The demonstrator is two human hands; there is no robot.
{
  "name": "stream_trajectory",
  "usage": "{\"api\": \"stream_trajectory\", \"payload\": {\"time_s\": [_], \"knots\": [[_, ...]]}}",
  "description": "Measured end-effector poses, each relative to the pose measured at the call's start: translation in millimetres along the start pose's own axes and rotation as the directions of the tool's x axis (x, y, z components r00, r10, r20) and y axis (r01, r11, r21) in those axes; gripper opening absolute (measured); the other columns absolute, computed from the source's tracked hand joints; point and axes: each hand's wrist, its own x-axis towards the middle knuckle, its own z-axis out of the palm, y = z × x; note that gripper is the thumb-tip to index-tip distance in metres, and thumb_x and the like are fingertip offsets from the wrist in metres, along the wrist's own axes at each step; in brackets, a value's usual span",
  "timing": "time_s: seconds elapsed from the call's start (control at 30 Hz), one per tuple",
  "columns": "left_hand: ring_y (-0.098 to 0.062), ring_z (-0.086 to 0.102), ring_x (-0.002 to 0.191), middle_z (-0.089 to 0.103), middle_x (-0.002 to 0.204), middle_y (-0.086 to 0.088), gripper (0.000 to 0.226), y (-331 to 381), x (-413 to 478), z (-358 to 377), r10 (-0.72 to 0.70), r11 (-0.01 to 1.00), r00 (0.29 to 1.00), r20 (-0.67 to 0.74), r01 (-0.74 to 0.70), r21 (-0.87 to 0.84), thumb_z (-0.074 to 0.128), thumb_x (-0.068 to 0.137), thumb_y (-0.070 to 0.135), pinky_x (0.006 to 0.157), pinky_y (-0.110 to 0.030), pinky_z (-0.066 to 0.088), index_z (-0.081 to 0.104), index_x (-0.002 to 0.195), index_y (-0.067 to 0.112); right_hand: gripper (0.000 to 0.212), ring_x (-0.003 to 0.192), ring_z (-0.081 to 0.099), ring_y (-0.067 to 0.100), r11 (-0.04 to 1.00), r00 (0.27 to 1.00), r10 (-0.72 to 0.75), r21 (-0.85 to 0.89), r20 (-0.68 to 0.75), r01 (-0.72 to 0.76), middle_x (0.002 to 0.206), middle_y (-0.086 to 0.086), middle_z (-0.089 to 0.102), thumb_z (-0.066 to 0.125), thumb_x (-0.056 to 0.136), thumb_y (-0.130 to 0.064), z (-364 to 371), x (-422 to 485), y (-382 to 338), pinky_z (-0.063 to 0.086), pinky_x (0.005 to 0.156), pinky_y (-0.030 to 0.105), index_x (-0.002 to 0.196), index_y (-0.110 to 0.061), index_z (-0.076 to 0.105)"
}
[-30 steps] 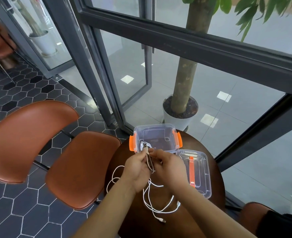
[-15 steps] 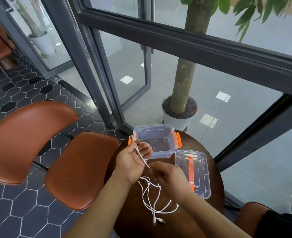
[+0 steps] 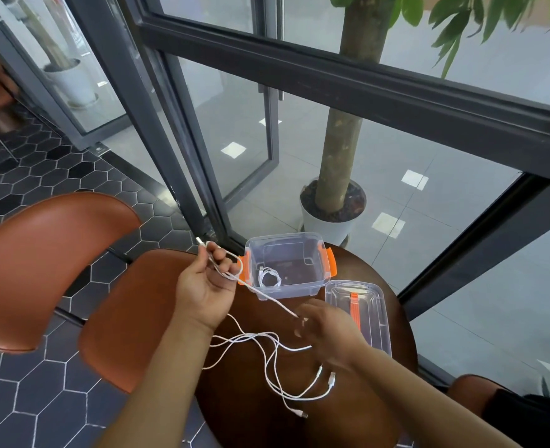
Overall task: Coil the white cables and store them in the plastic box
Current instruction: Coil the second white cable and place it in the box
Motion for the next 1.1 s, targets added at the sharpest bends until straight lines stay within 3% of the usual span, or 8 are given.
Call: {"api": "stream_trajectory", "payload": {"time_s": [0.17,0.27,0.43,0.6,0.67,0.8,1.0,1.1], "knots": [[-0.005,0.041,0.041,0.051,0.059,0.008,0.011,28.5,11.1,-4.3,0.12,0.991,0.993,0.008,-0.119,-0.055,0.049,0.088,0.026,0.049,-0.019,0.045,0.055,0.084,0.017,0.033,0.068,0.063,-0.004,0.95,0.975,0.194,0.267,-0.107,-0.16,0.081,-0.02,0.064,0.064,0.089,-0.002,1.0,6.0,20.5,0.045,0.06,0.005,0.107,-0.026,0.076],[-0.005,0.037,0.042,0.046,0.056,0.009,0.013,36.8,16.1,-11.6,0.121,0.991,0.992,0.019,-0.12,-0.056,0.049,0.09,0.026,0.049,-0.019,0.044,0.056,0.084,0.018,0.046,0.073,0.067,-0.008,0.933,0.962,0.228,0.317,-0.153,-0.171,0.097,-0.017,0.071,0.071,0.084,0.0,0.3,8.7,30.5,0.05,0.062,0.006,0.116,-0.032,0.071],[-0.007,0.036,0.04,0.044,0.053,0.008,0.033,40.5,25.1,-26.9,0.114,0.986,0.993,-0.03,-0.117,-0.121,0.035,0.104,0.026,0.048,-0.018,0.043,0.057,0.082,0.016,0.06,0.095,0.066,0.008,0.995,0.98,-0.06,-0.093,-0.19,0.042,0.117,-0.013,0.066,0.067,0.075,0.016,1.7,-0.6,44.1,0.056,0.073,0.015,0.119,-0.025,0.069],[-0.007,0.034,0.039,0.041,0.05,0.009,0.035,47.3,32.3,-31.5,0.111,0.982,0.989,-0.1,-0.124,-0.141,0.033,0.106,0.027,0.049,-0.019,0.04,0.056,0.081,0.017,0.019,0.09,0.068,0.0,0.969,0.975,0.126,0.235,-0.182,-0.081,0.099,-0.018,0.072,0.078,0.081,-0.028,2.1,-0.9,37.8,0.058,0.08,0.025,0.098,-0.034,0.073],[-0.007,0.033,0.039,0.04,0.05,0.008,0.034,45.5,33.8,-32.0,0.104,0.984,0.989,-0.107,-0.118,-0.134,0.034,0.106,0.027,0.048,-0.019,0.04,0.055,0.081,0.017,0.01,0.075,0.068,0.001,0.957,0.951,0.204,0.253,-0.231,-0.144,0.089,-0.015,0.075,0.076,0.084,-0.022,-3.0,5.9,31.0,0.06,0.076,0.026,0.091,-0.029,0.076],[-0.007,0.032,0.038,0.038,0.05,0.008,0.031,42.8,34.0,-28.9,0.1,0.986,0.991,-0.088,-0.111,-0.124,0.037,0.103,0.027,0.052,-0.02,0.038,0.055,0.08,0.016,0.047,0.087,0.057,-0.006,0.997,0.977,0.062,0.061,-0.203,-0.051,0.12,-0.014,0.064,0.068,0.082,0.006,-5.6,6.2,32.2,0.04,0.07,-0.006,0.118,-0.024,0.069],[-0.008,0.031,0.037,0.038,0.049,0.007,0.04,76.9,41.9,-37.1,0.169,0.966,0.973,-0.157,-0.195,-0.167,0.035,0.105,0.026,0.058,-0.02,0.03,0.058,0.074,0.015,0.043,0.083,0.06,-0.008,0.99,0.918,-0.14,-0.026,-0.371,0.141,0.11,-0.01,0.068,0.076,0.078,0.008,-25.2,-10.4,43.6,0.045,0.073,0.0,0.109,-0.021,0.073],[-0.008,0.03,0.037,0.037,0.049,0.008,0.038,88.5,45.3,-42.7,0.181,0.962,0.966,-0.183,-0.213,-0.171,0.037,0.104,0.027,0.056,-0.02,0.031,0.058,0.075,0.014,0.031,0.086,0.068,-0.004,0.98,0.859,-0.06,0.134,-0.509,0.148,0.094,-0.016,0.073,0.075,0.081,0.008,-45.5,-13.9,45.4,0.051,0.08,0.009,0.093,-0.02,0.079]]}}
